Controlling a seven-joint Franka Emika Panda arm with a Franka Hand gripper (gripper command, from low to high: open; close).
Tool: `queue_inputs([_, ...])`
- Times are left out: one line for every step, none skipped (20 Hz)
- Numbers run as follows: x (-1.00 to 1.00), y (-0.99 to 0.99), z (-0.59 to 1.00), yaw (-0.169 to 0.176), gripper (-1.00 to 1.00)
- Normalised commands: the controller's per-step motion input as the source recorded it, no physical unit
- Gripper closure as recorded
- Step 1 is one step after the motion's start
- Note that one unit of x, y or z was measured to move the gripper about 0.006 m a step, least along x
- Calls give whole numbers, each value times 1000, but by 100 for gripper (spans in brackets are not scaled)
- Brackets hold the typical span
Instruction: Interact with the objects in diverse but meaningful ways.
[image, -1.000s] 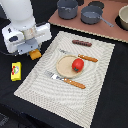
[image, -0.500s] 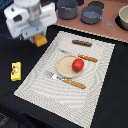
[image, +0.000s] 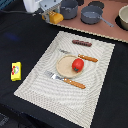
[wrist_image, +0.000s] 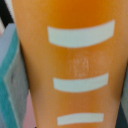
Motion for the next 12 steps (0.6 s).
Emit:
queue_inputs([343,17,-249,6,100])
queue_inputs([346,0,-231,6,100])
queue_inputs([320,0,-237,3,100])
queue_inputs([263,0,-289,4,100])
queue_inputs([260,0,-294,6,100])
queue_inputs([269,0,-277,9,100])
queue_inputs([260,0,-297,10,100])
queue_inputs([189,0,-286,12,100])
queue_inputs([154,117,-257,31,100])
queue_inputs([200,154,-231,36,100])
queue_inputs([129,157,-223,30,100])
queue_inputs([103,189,-229,23,100])
